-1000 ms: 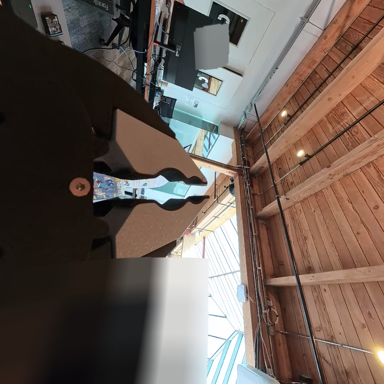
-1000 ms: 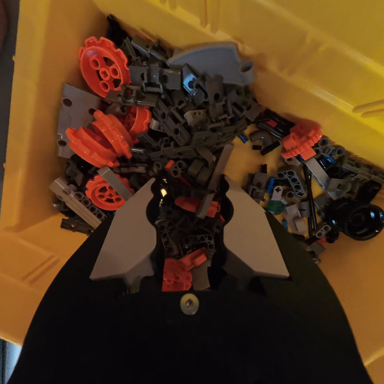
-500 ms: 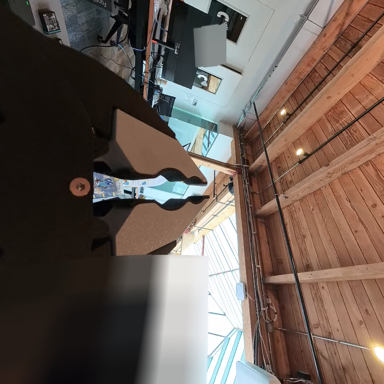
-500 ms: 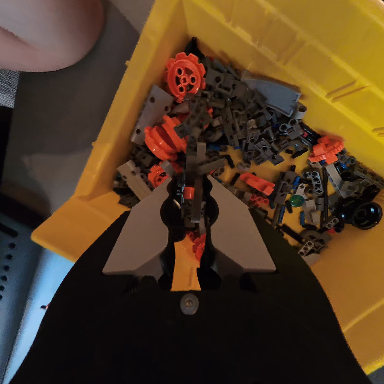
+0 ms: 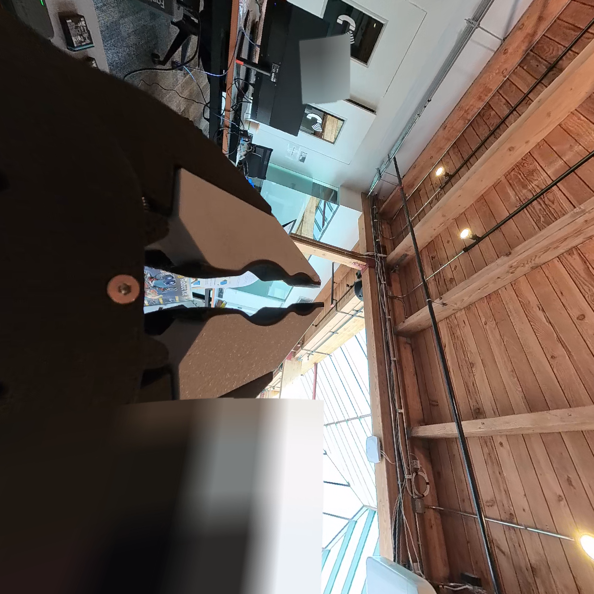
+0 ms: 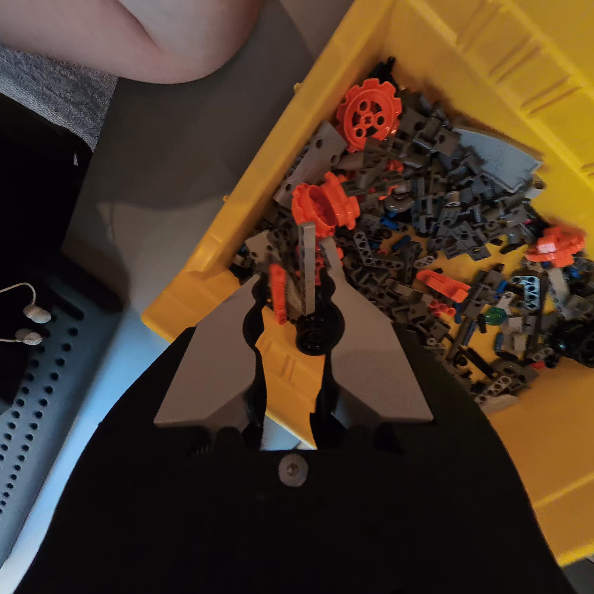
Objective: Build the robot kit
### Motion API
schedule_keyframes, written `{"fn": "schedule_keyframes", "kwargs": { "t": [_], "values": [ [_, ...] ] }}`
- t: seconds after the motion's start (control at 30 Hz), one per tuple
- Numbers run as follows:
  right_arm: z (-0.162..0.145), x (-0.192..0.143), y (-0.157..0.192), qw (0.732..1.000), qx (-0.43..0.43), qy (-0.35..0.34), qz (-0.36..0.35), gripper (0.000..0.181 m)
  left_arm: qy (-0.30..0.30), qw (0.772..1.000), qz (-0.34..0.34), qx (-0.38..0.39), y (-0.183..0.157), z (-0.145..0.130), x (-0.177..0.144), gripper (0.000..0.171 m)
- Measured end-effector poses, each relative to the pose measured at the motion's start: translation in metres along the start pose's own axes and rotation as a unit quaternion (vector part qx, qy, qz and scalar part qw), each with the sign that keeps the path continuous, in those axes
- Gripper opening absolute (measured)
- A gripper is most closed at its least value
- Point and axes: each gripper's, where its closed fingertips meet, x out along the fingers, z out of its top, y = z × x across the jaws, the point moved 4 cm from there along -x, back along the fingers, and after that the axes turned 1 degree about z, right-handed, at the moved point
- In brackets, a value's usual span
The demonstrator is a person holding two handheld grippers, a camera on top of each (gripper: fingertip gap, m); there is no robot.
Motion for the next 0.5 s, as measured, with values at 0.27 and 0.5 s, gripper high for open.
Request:
{"fn": "schedule_keyframes", "kwargs": {
  "t": [0.27,0.5],
  "values": [
    [0.017,-0.009,-0.081,0.996,0.037,-0.062,-0.06,0.047,-0.005,1.0,0.0,0.002,-0.001,0.002,-0.001,0.007],
    [0.055,0.043,-0.092,0.995,0.089,-0.03,0.016,0.071,0.0,1.0,0.002,0.001,0.001,-0.001,0.001,0.007]
  ]
}}
